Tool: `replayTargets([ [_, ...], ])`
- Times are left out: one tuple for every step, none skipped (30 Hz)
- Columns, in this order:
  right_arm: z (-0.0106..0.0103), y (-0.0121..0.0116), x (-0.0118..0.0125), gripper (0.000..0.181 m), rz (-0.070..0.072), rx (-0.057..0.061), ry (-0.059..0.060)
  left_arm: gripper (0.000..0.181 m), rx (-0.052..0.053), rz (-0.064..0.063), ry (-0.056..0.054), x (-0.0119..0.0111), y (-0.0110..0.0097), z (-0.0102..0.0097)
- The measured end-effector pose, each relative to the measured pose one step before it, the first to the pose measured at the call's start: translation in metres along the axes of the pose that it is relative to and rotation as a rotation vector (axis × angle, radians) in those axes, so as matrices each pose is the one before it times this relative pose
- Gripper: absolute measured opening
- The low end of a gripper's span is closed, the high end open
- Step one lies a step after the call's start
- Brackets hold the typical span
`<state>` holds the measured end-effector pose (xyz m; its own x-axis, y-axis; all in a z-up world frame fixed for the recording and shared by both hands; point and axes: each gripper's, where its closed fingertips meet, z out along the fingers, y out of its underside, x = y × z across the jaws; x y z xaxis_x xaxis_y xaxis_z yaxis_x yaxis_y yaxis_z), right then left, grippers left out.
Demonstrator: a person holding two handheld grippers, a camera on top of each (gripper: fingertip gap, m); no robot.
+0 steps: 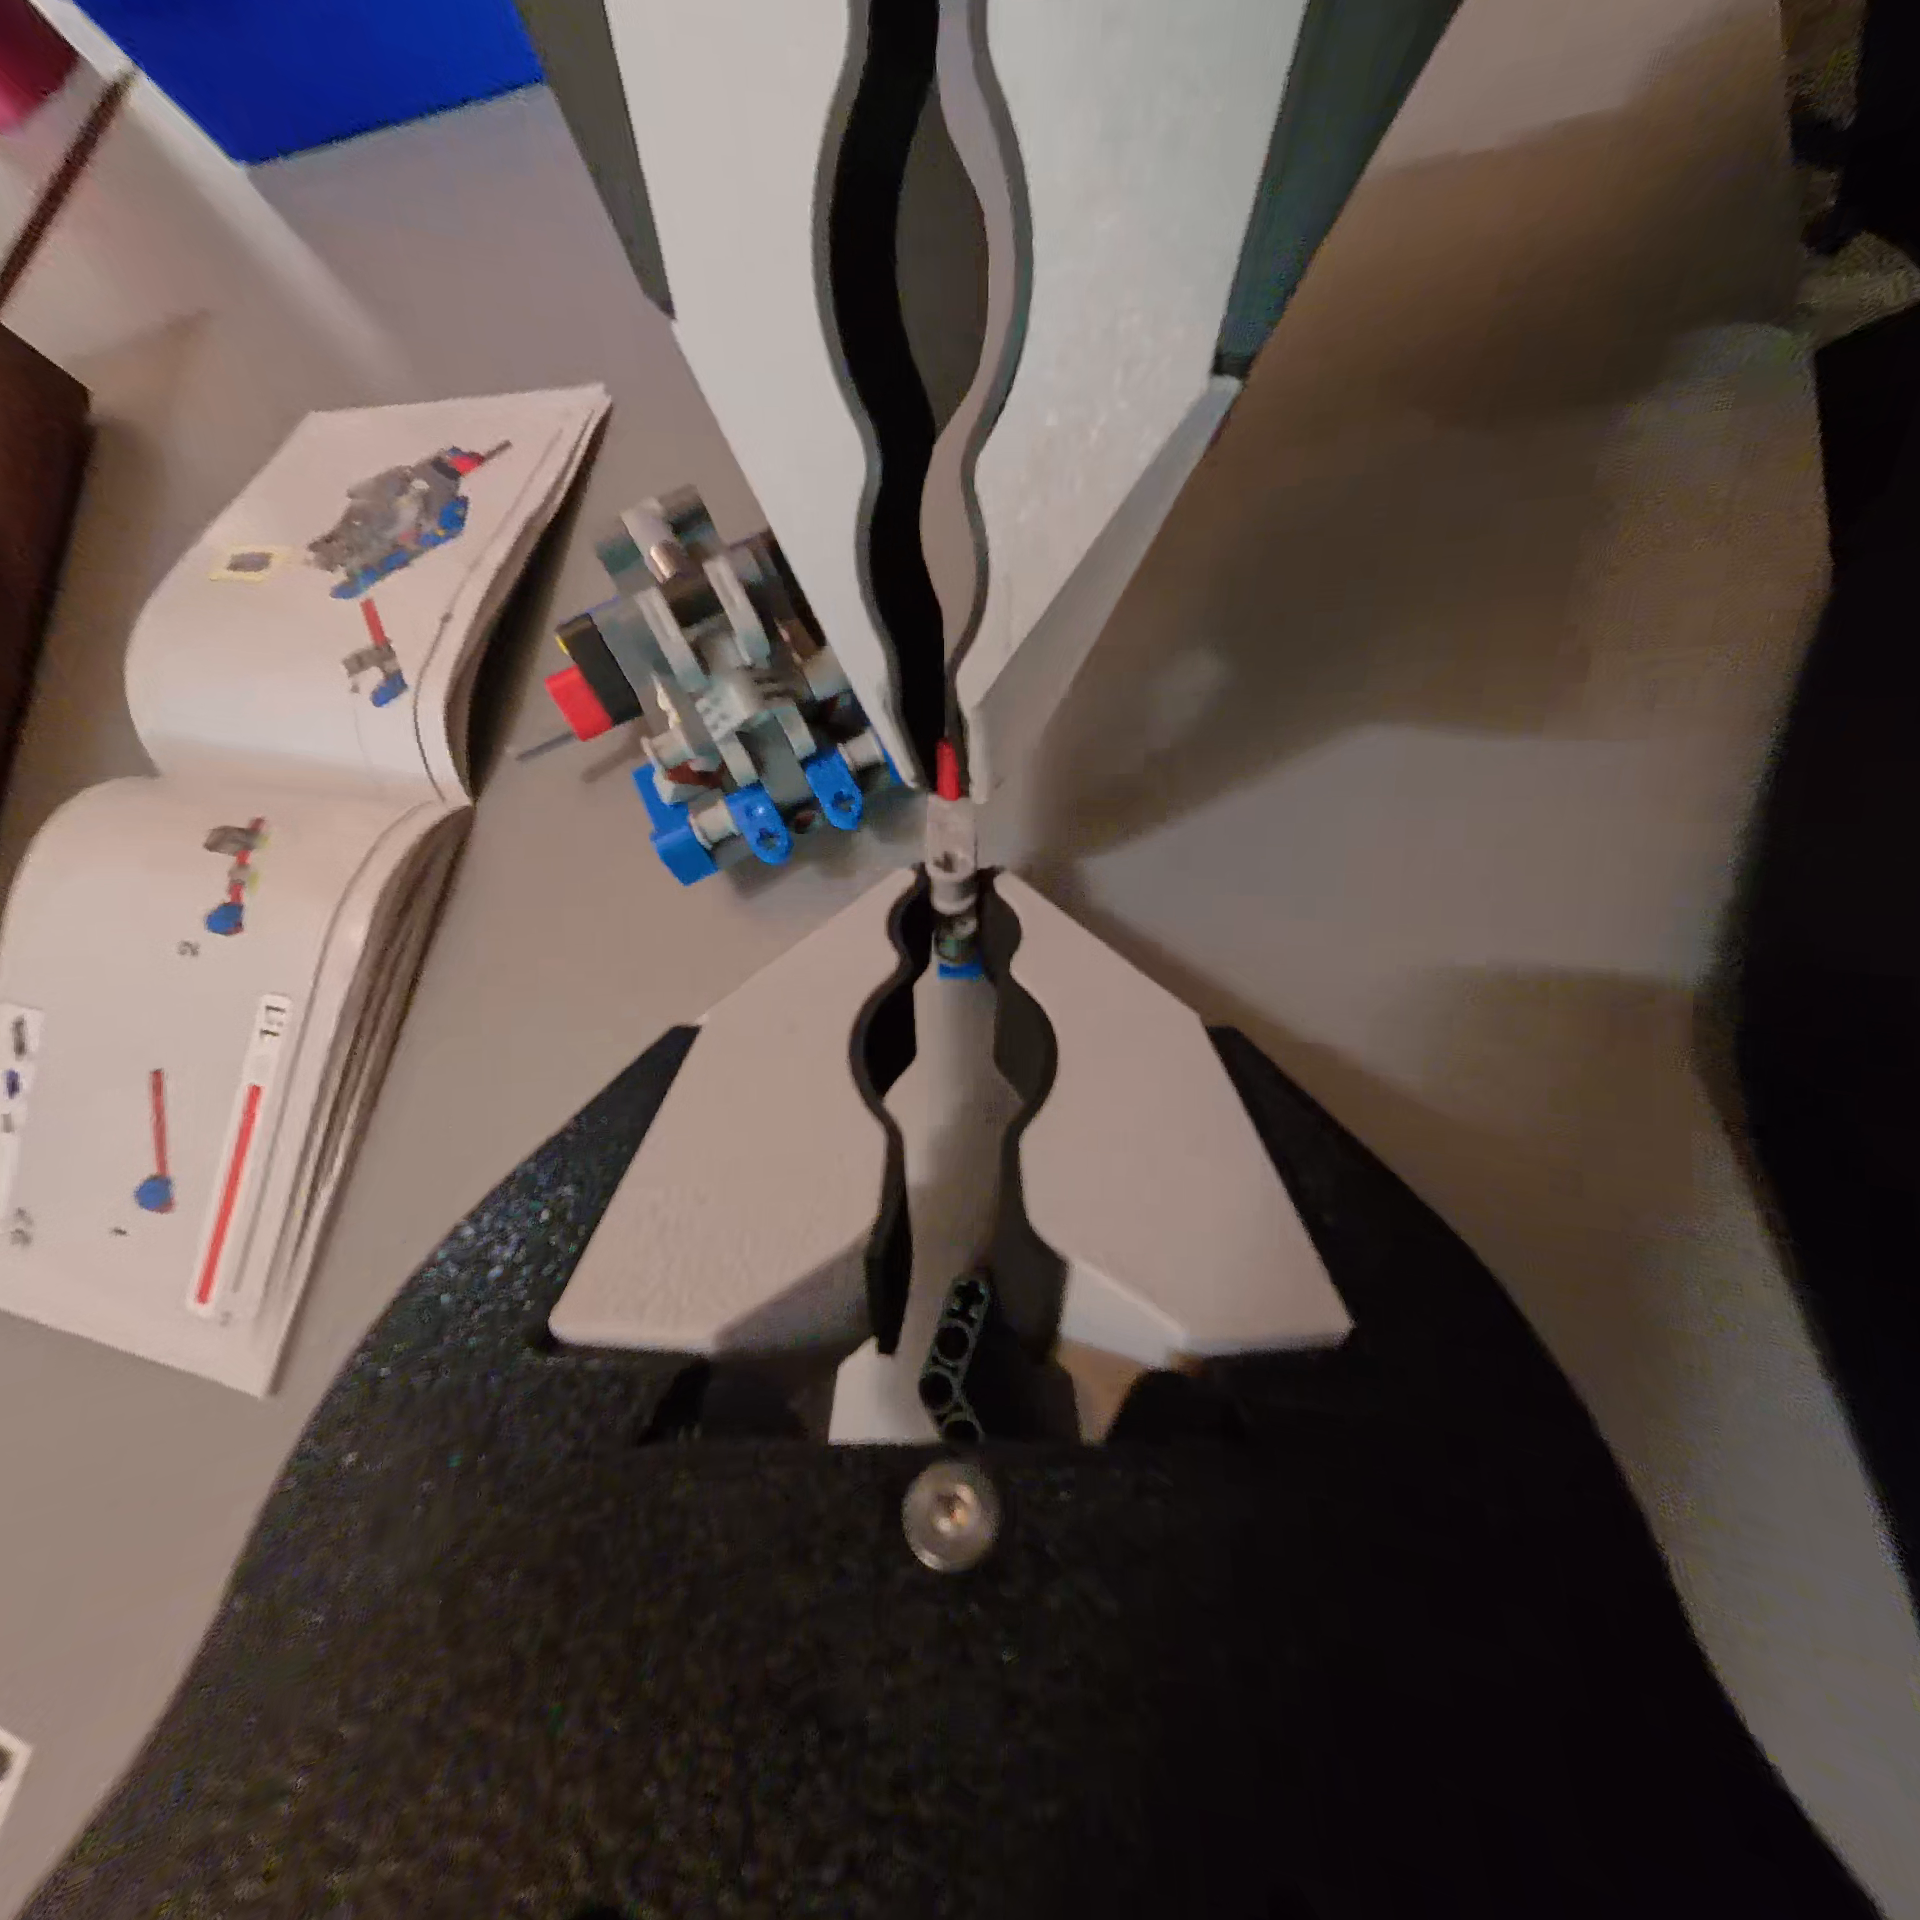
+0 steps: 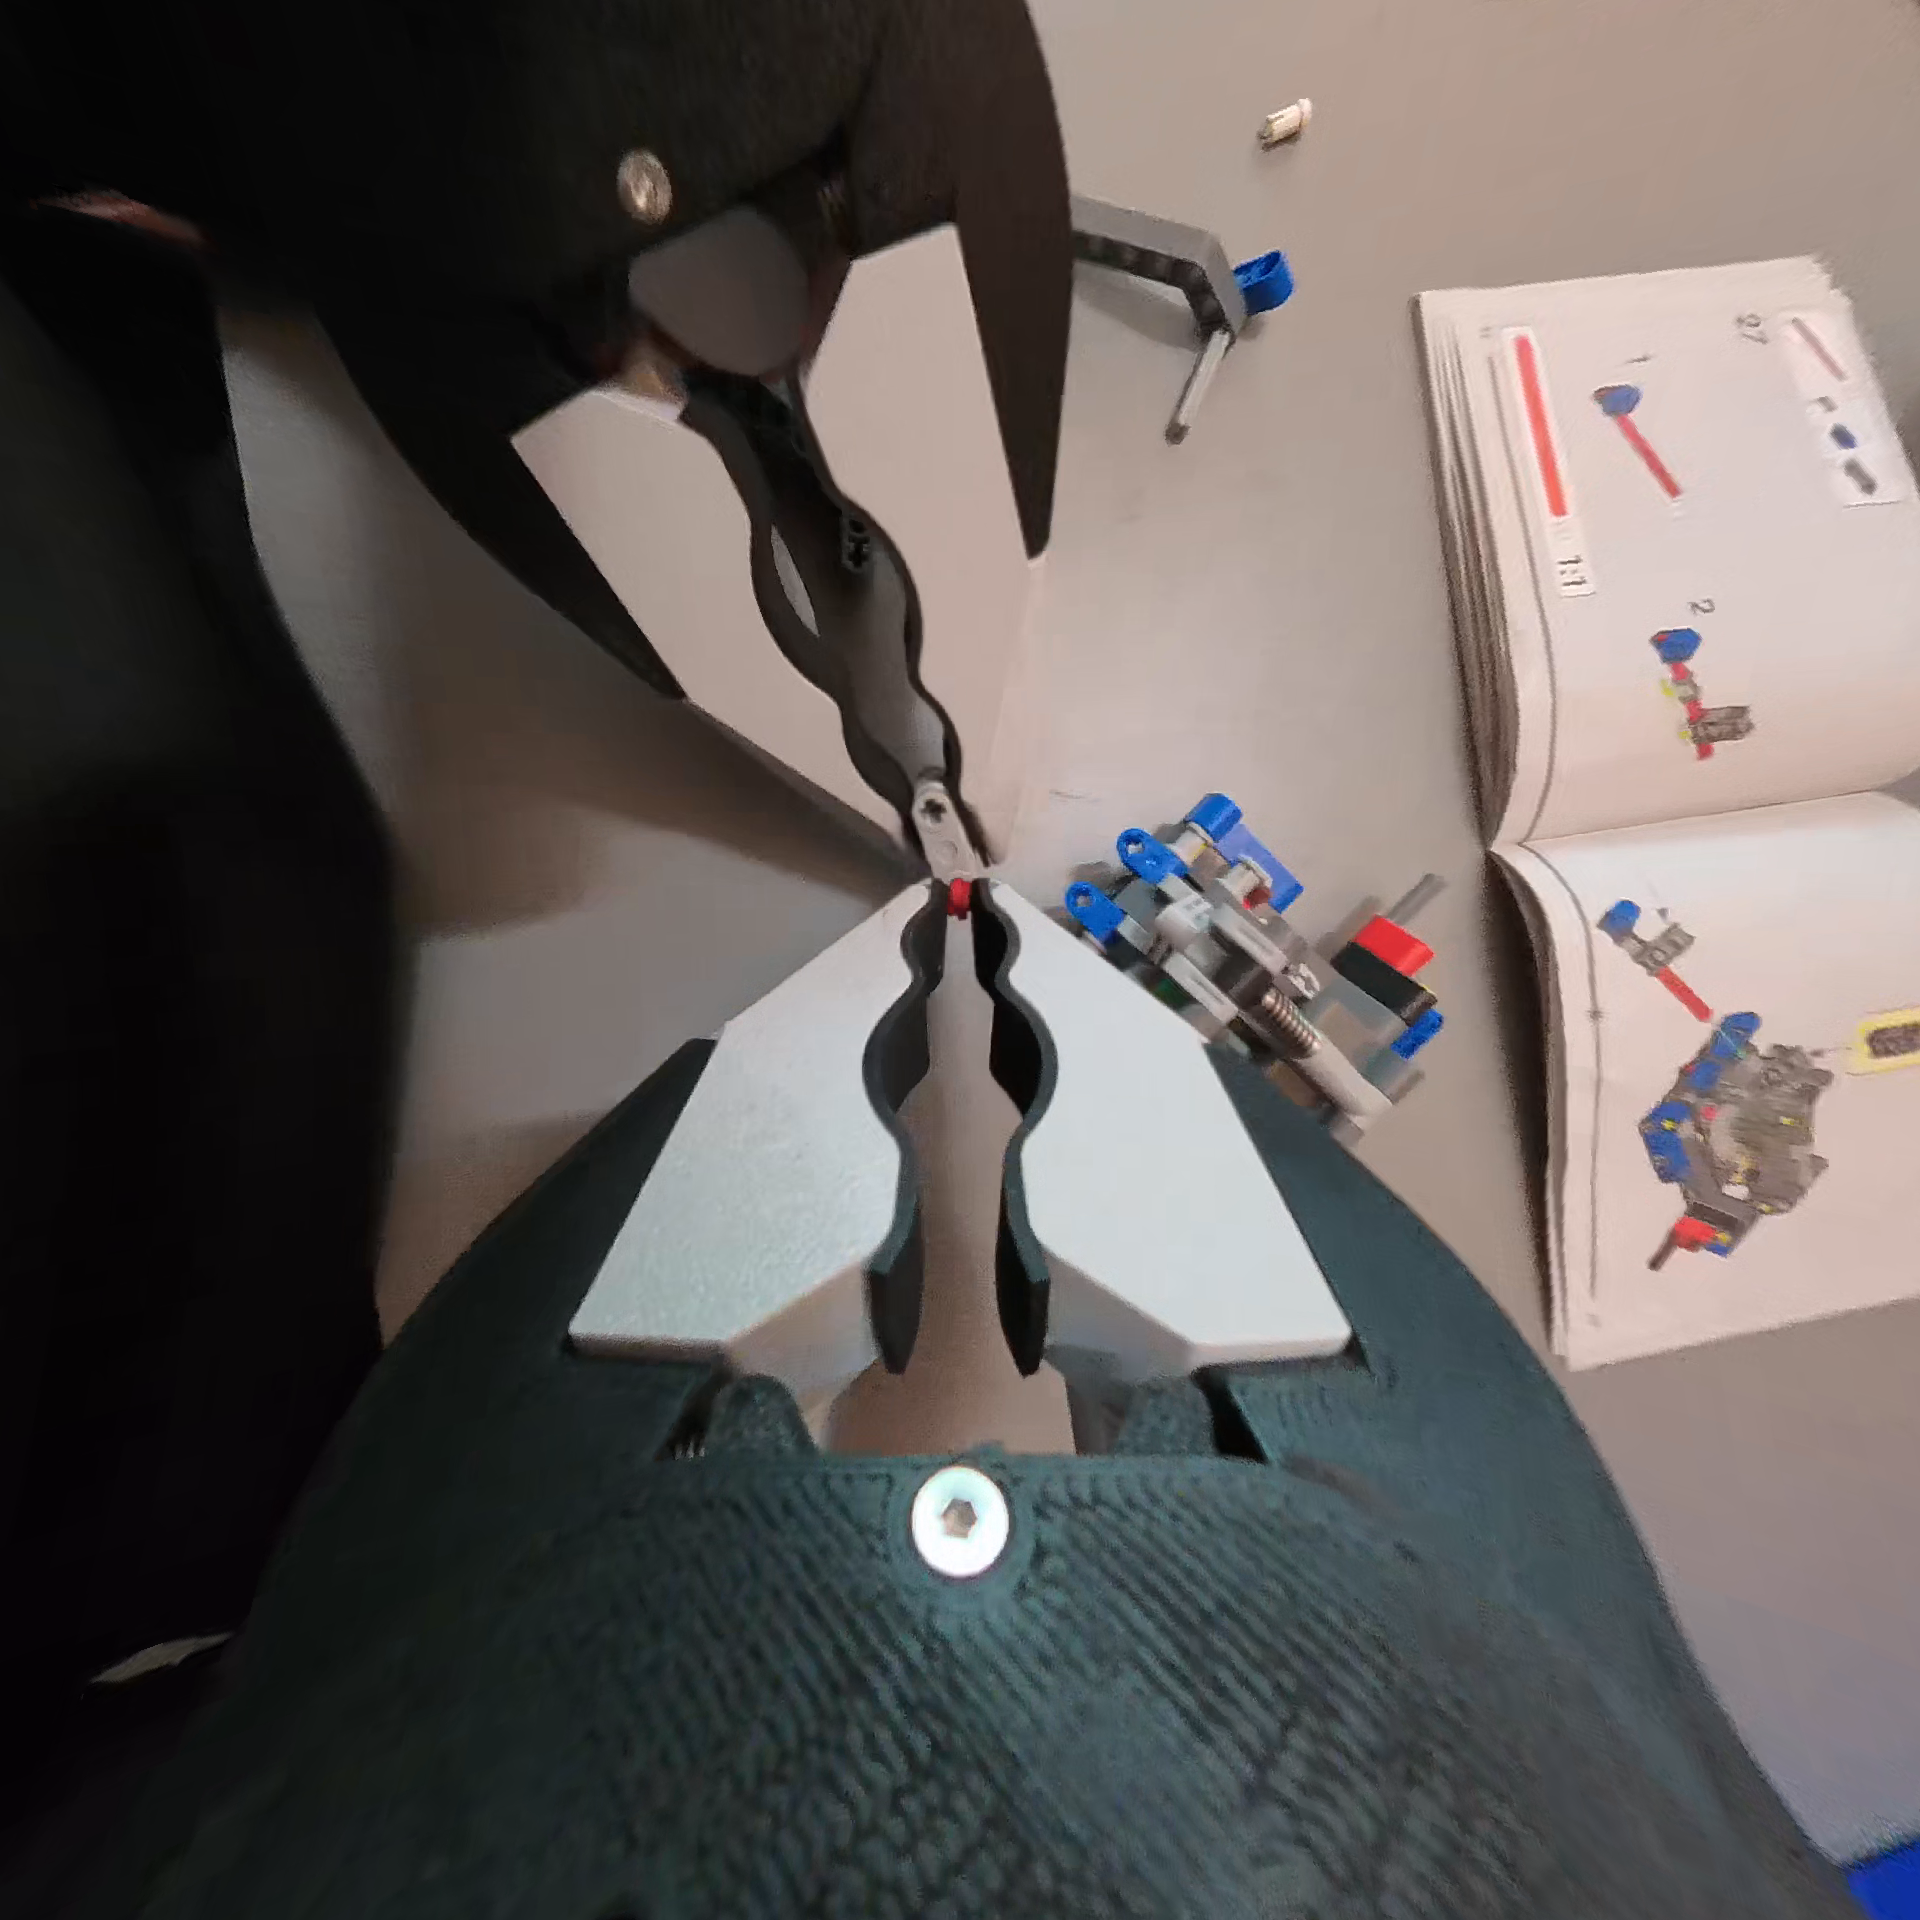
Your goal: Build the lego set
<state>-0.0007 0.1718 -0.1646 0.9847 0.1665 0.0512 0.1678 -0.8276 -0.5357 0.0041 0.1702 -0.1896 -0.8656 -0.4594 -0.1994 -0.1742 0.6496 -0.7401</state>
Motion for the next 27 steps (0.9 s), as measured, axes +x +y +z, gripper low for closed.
replayTargets([
  [0.00233,-0.00045,0.00097,0.003,0.0074,0.005,-0.0043,0.004,-0.0051,-0.0212,-0.0017,-0.00145,0.00239,0.00102],
  [0.00214,-0.00038,0.00115,0.003,0.0098,0.0064,-0.005,0.004,0.0006,-0.0203,0.0068,-0.00063,0.00121,-0.00001],
  [0.00026,-0.00278,0.00021,0.003,0.0082,0.0243,-0.012,0.005,0.003,-0.0198,0.0144,-0.00001,0.00081,-0.00039],
  [0.00046,-0.00219,0.00025,0.003,0.0025,0.0211,-0.0101,0.004,0.003,-0.0215,0.0121,-0.00045,0.00076,-0.00042],
  [0.00084,-0.00247,0.0009,0.003,-0.0056,0.0252,-0.004,0.005,0.004,-0.0176,0.0098,-0.00082,0.0009,-0.00038],
  [0.00105,-0.00203,0.00069,0.003,-0.0083,0.0261,-0.0049,0.005,0.0068,-0.0094,0.0099,-0.00065,0.00076,-0.00039],
  [0.00096,-0.00194,-0.00052,0.003,-0.0142,0.0279,-0.0107,0.004,0.0071,-0.0039,0.0107,-0.00054,0.00074,-0.00051],
  [0.00087,-0.00134,0.0,0.003,-0.0159,0.028,-0.0046,0.004,0.0007,-0.0096,0.0114,-0.00023,0.00074,-0.00054],
  [0.00055,-0.00071,0.00076,0.006,-0.0042,0.025,-0.0002,0.004,0.0003,-0.0066,0.0136,0.00032,0.00033,-0.00042],
  [-0.00036,0.00055,0.00009,0.009,0.0067,0.0155,-0.0059,0.004,0.0001,-0.0021,0.0102,-0.00001,0.00028,-0.00025],
  [-0.0017,0.00327,-0.00076,0.011,0.0096,-0.0011,-0.0099,0.005,-0.0004,0.0012,0.0084,-0.00003,0.00029,-0.00009],
  [-0.0023,0.00332,0.00259,0.01,0.0107,-0.0014,0.0144,0.004,-0.0034,0.0043,0.0071,-0.00005,0.00076,0.00008],
  [-0.00236,0.00267,0.00198,0.009,0.0076,0.0051,0.0132,0.005,-0.008,0.0059,0.0049,-0.00019,0.00151,0.00024],
  [-0.00122,0.00335,-0.0013,0.007,0.0102,0.0005,-0.0071,0.005,0.0007,-0.0021,0.0064,0.00002,-0.00006,0.00005],
  [0.00008,0.00353,-0.00115,0.006,0.0132,-0.0049,-0.0023,0.004,-0.0001,-0.0041,0.0069,0.00013,0.00003,0.00002],
  [0.00143,0.00299,0.00022,0.003,0.0113,-0.0042,0.0105,0.004,-0.0001,-0.001,0.0079,0.0001,0.00019,-0.00003],
  [0.00252,0.00318,-0.00195,0.0,0.0058,-0.0066,-0.0011,0.005,-0.0004,0.0027,0.0079,0.00007,0.00016,-0.00013],
  [0.00294,0.00198,-0.00184,0.0,0.0045,-0.0013,0.0014,0.005,-0.0012,0.0021,0.0072,0.00014,0.00024,-0.00015],
  [0.00263,-0.00017,0.00163,0.0,0.0104,0.0111,0.0211,0.005,-0.0002,0.002,0.006,0.00012,0.00015,0.00001],
  [0.00229,-0.00109,0.00164,0.0,0.0138,0.0189,0.0172,0.005,-0.0006,-0.0044,0.0059,0.00011,0.0002,-0.00002],
  [0.00175,-0.00094,-0.00104,0.0,0.0147,0.018,-0.004,0.005,-0.0006,-0.0056,0.0068,0.00014,0.00014,0.00003],
  [0.00131,-0.00088,-0.00164,0.0,0.0129,0.013,-0.0102,0.005,-0.0005,-0.0005,0.0062,0.00002,0.0003,-0.00017],
  [0.00095,-0.0001,-0.00133,0.0,0.0042,0.0058,-0.0076,0.005,-0.0009,0.0045,0.0044,0.00013,0.00028,-0.0001],
  [0.00055,0.00175,-0.00135,0.0,-0.0034,-0.0059,-0.0062,0.006,-0.001,0.0077,0.0024,0.00007,0.0003,-0.0001],
  [0.00022,0.00276,0.00081,0.0,-0.0023,-0.0121,0.0076,0.006,-0.0008,0.0066,0.0019,-0.00002,0.0001,0.00012],
  [0.00042,0.00295,0.00167,0.0,-0.0027,-0.014,0.0127,0.006,-0.001,0.0015,0.0028,0.00001,0.00013,0.00009],
  [0.00052,0.00216,0.00046,0.0,-0.004,-0.0096,0.0064,0.005,-0.0013,-0.0048,0.0043,0.00016,0.0001,0.00015],
])
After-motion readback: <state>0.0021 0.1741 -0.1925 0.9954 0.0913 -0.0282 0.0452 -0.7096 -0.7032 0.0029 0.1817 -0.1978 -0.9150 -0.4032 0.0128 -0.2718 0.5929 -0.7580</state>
